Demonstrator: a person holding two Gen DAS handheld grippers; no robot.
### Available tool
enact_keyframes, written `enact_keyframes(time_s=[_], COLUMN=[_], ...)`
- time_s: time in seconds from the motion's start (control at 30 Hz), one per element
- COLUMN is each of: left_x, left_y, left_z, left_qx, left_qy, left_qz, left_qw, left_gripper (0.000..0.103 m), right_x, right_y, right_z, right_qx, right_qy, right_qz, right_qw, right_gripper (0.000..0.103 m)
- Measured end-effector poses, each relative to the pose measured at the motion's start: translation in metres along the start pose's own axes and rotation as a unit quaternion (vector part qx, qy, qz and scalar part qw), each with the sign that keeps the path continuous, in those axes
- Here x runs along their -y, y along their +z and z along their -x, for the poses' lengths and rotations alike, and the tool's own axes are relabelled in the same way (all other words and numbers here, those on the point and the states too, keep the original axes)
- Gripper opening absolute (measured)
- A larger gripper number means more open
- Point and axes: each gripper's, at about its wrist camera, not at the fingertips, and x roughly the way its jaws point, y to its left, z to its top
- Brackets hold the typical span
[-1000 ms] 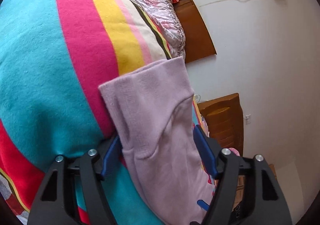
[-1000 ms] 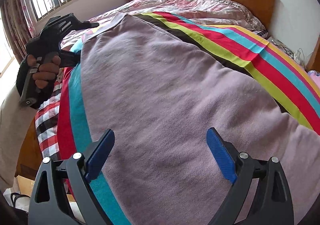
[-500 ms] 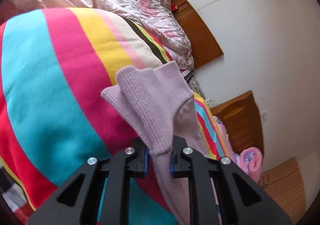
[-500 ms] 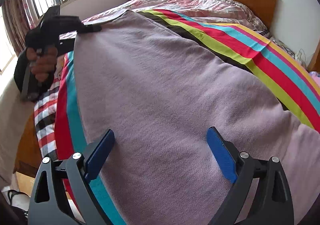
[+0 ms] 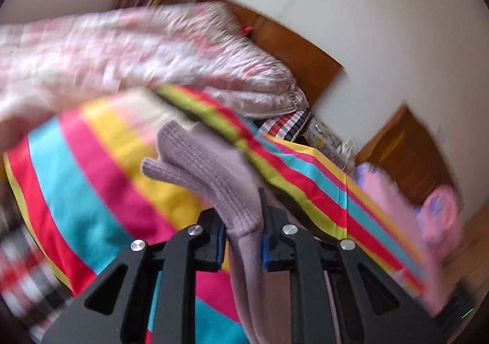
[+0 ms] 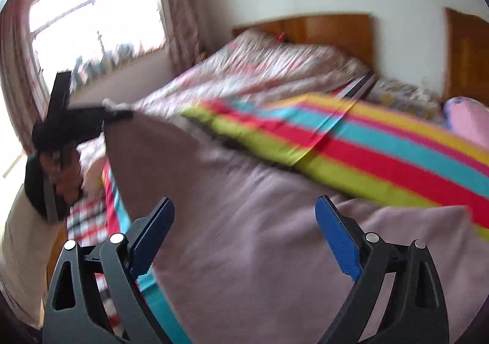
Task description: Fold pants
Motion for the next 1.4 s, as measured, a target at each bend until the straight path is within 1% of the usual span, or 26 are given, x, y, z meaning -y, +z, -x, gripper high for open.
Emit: enact_keyframes(time_s=[0.03,0.1,0.17,0.2,0.23,0.27,0.3,0.33,0.37,0.4,0.43,0.47,0.5,0.53,0.6,0.67,0.73,0.77,0.8,0.87,0.93,1.03,1.17,1.3,1.37,1.4], left_x=[0.041,0.111,0.184,0.22,0.243,0.262,0.277,0.289,0.294,0.296,0.294,0.29,0.285,0.277,0.254,0.217,0.185,0.171,0.159,0.143,0.133,0.115,0.097,0.085,0.079,0.076], left_y=[0.0,-0.014,-0.053,-0.086,-0.112,-0.143,-0.174,-0.212,-0.239,-0.267,-0.279,-0.277,-0.266,-0.254,-0.218,-0.177,-0.154,-0.147,-0.146,-0.145,-0.151,-0.157,-0.16,-0.164,-0.163,-0.162], left_z=[0.01,0.021,0.025,0.025,0.024,0.022,0.018,0.011,0.005,0.0,0.0,0.006,0.01,0.016,0.025,0.024,0.021,0.018,0.014,0.009,0.004,-0.003,-0.018,-0.029,-0.028,-0.028], left_qx=[0.012,0.022,0.016,0.0,-0.021,-0.048,-0.078,-0.114,-0.137,-0.157,-0.158,-0.144,-0.148,-0.142,-0.114,-0.097,-0.087,-0.081,-0.08,-0.084,-0.096,-0.109,-0.122,-0.137,-0.135,-0.134], left_qy=[0.007,0.003,-0.024,-0.053,-0.08,-0.109,-0.13,-0.146,-0.152,-0.15,-0.144,-0.15,-0.17,-0.182,-0.184,-0.162,-0.121,-0.094,-0.069,-0.036,-0.029,-0.022,-0.015,-0.023,-0.025,-0.025], left_qz=[-0.062,-0.164,-0.274,-0.332,-0.372,-0.411,-0.444,-0.481,-0.509,-0.54,-0.554,-0.552,-0.54,-0.522,-0.468,-0.39,-0.336,-0.32,-0.315,-0.319,-0.327,-0.333,-0.322,-0.321,-0.314,-0.31], left_qw=[0.998,0.9863,0.9614,0.9417,0.9247,0.904,0.8828,0.8567,0.8362,0.8132,0.8044,0.8073,0.811,0.8212,0.8565,0.9013,0.93,0.9391,0.9433,0.9431,0.9396,0.9361,0.9388,0.937,0.9394,0.9411], left_gripper=[0.018,0.023,0.03,0.033,0.034,0.037,0.044,0.05,0.055,0.055,0.054,0.056,0.061,0.062,0.074,0.076,0.077,0.077,0.077,0.077,0.078,0.079,0.081,0.082,0.085,0.087], right_x=[0.013,0.045,0.071,0.081,0.091,0.101,0.115,0.123,0.131,0.138,0.144,0.147,0.147,0.146,0.139,0.121,0.104,0.093,0.085,0.076,0.071,0.067,0.064,0.066,0.058,0.061], right_y=[0.005,0.013,0.011,0.008,0.005,0.0,-0.008,-0.013,-0.02,-0.027,-0.033,-0.04,-0.046,-0.053,-0.059,-0.063,-0.062,-0.061,-0.06,-0.061,-0.066,-0.062,-0.049,-0.043,-0.042,-0.041], right_z=[0.017,0.055,0.087,0.098,0.106,0.114,0.123,0.127,0.13,0.132,0.13,0.125,0.121,0.111,0.089,0.06,0.029,0.013,-0.004,-0.028,-0.057,-0.069,-0.088,-0.106,-0.107,-0.102], right_qx=[0.021,0.06,0.081,0.086,0.088,0.087,0.084,0.08,0.075,0.065,0.052,0.036,0.026,0.008,-0.024,-0.057,-0.085,-0.102,-0.121,-0.156,-0.203,-0.21,-0.222,-0.22,-0.234,-0.237], right_qy=[-0.015,-0.047,-0.086,-0.105,-0.117,-0.129,-0.142,-0.148,-0.152,-0.153,-0.148,-0.137,-0.125,-0.098,-0.06,-0.017,0.035,0.065,0.089,0.104,0.089,0.081,0.063,0.053,0.05,0.058], right_qz=[-0.014,-0.049,-0.07,-0.077,-0.084,-0.095,-0.113,-0.123,-0.134,-0.145,-0.154,-0.163,-0.167,-0.172,-0.176,-0.175,-0.178,-0.178,-0.181,-0.19,-0.2,-0.201,-0.198,-0.205,-0.181,-0.182], right_qw=[1.0,0.996,0.99,0.988,0.986,0.983,0.98,0.978,0.976,0.975,0.976,0.976,0.978,0.98,0.982,0.983,0.98,0.977,0.972,0.964,0.955,0.954,0.953,0.952,0.954,0.953], right_gripper=[0.091,0.091,0.091,0.091,0.091,0.091,0.091,0.091,0.091,0.091,0.091,0.091,0.091,0.091,0.089,0.082,0.078,0.078,0.076,0.075,0.073,0.073,0.073,0.072,0.065,0.054])
